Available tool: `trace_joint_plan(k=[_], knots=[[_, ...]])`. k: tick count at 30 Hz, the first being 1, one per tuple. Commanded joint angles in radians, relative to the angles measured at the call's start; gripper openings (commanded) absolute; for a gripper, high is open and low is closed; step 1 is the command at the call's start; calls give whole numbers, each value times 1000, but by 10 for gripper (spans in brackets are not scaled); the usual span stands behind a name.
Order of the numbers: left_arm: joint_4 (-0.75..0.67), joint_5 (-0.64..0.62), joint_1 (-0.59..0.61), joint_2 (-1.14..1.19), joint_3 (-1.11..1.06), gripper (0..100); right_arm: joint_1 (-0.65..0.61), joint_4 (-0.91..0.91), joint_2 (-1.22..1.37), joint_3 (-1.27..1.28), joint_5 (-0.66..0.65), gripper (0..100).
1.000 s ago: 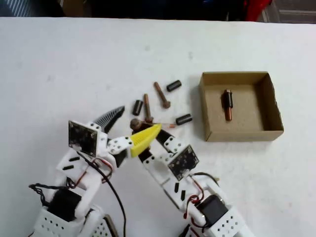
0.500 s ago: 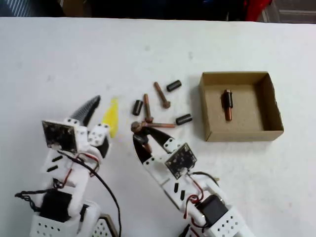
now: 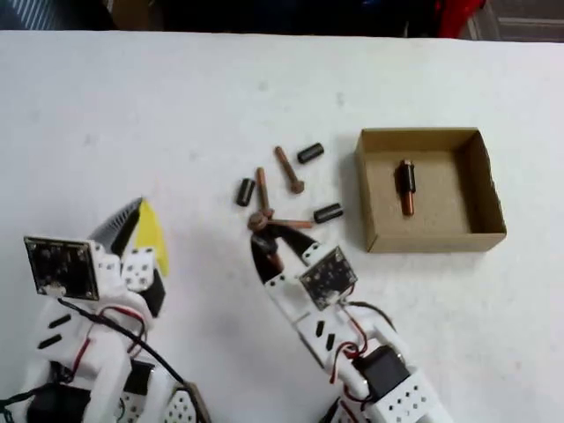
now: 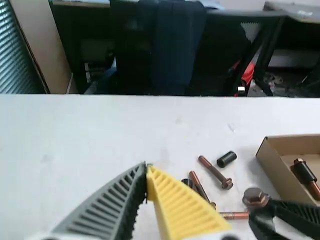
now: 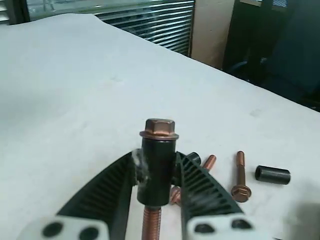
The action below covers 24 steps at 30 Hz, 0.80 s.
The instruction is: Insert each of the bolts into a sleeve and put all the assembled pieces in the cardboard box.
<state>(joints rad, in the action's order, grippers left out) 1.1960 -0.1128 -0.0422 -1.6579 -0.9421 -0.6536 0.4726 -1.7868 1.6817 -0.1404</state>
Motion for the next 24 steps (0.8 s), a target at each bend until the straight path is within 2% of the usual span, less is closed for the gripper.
trace_joint_plan(k=[1,6,14,17,20,24], knots=[[61,9,10,-22,55,24,42,2,-15,3,-12,16],[112,66,10,-179,46,24,48,2,-15,3,-14,16],[160,98,61,-170,-32,24,51,12,-15,5,-14,16],[157,170,87,-170,-86,24,76,65,-16,-21,-15,16],[146,172,131,-170,-143,24,140,173,-16,-98,-15,16],[64,172,186,-170,-250,24,217,275,-16,-184,-14,16]])
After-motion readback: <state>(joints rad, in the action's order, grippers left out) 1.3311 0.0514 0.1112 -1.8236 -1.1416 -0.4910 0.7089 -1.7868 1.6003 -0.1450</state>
